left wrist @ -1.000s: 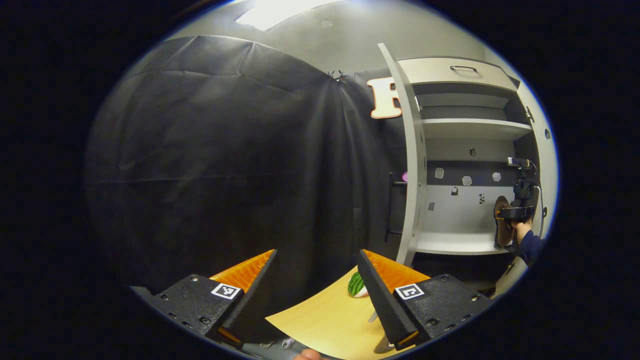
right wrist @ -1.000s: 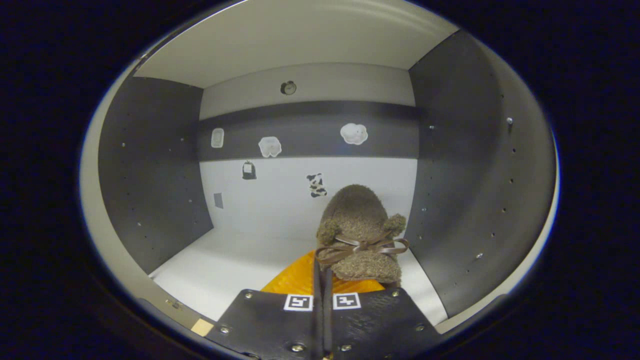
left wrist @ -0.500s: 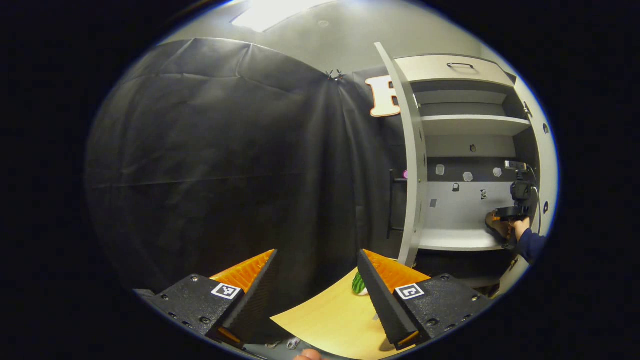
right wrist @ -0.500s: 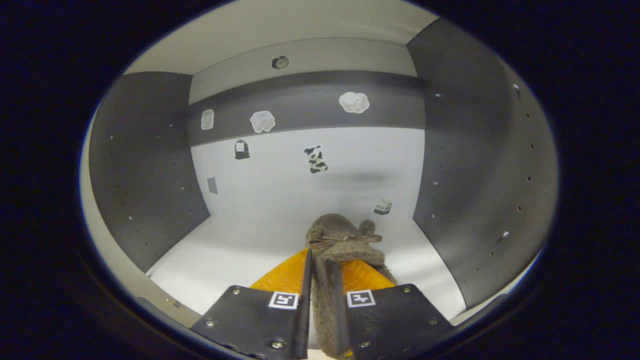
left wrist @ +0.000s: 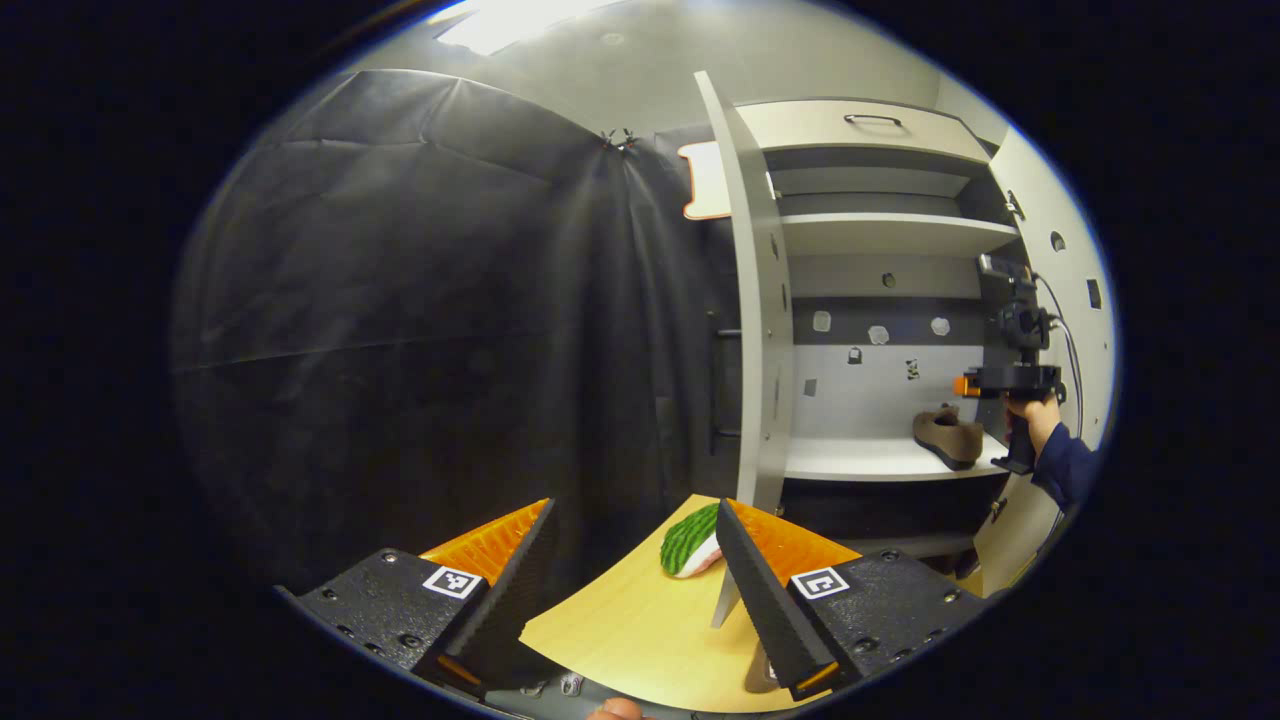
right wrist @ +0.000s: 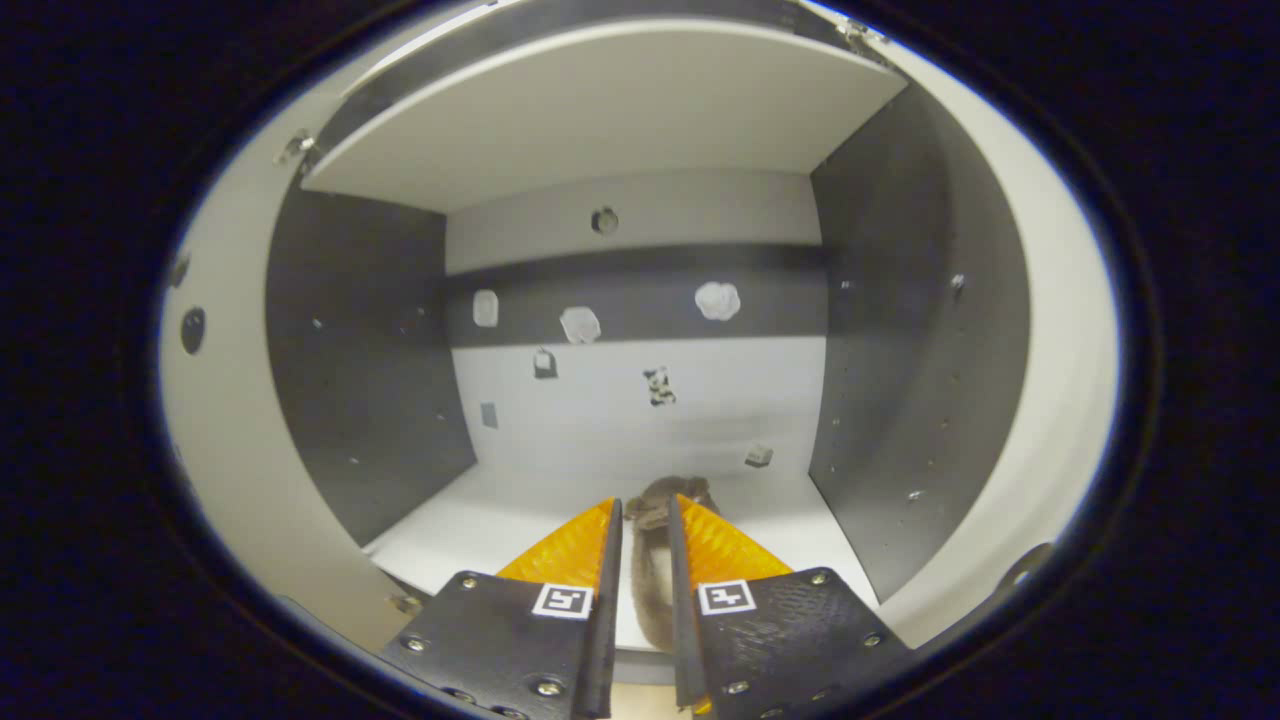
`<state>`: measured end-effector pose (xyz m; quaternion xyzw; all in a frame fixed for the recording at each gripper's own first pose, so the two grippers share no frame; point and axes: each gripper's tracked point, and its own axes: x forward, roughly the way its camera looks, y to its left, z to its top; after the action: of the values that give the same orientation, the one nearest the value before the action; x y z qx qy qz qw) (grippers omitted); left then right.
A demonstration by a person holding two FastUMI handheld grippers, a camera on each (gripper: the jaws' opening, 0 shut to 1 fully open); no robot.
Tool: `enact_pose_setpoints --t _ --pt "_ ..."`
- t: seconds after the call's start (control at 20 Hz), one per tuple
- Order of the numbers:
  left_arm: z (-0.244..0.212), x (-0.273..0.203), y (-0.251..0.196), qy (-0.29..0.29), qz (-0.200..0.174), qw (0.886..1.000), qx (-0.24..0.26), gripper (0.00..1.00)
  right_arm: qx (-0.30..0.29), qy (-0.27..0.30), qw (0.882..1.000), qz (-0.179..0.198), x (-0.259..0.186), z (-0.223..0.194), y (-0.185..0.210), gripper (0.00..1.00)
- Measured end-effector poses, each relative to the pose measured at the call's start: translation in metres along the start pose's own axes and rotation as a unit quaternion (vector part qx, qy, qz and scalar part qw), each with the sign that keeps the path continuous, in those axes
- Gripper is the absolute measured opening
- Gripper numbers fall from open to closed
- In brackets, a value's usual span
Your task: Grab one shoe with the right hand and put it into the shoe cabinet, grab the other shoe with the left hand and put it into the shoe cabinet; then close the right door with the right hand and the left door with the left hand.
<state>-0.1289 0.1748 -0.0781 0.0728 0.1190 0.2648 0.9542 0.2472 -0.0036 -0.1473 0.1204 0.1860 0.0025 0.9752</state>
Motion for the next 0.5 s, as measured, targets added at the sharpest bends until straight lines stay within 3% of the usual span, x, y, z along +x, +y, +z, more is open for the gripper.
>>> enact_pose_setpoints --t 0.3,0.5 --pt "-0.041 0.011 -0.038 0.041 -0.081 0.995 0.037 0.94 -0.013 -0.09 0.996 0.026 -0.108 0.079 0.021 0.27" --pt "-0.087 0.012 -0.072 0.092 -0.14 0.985 0.032 0.96 -0.026 -0.145 0.989 0.03 -0.179 0.126 0.027 0.27"
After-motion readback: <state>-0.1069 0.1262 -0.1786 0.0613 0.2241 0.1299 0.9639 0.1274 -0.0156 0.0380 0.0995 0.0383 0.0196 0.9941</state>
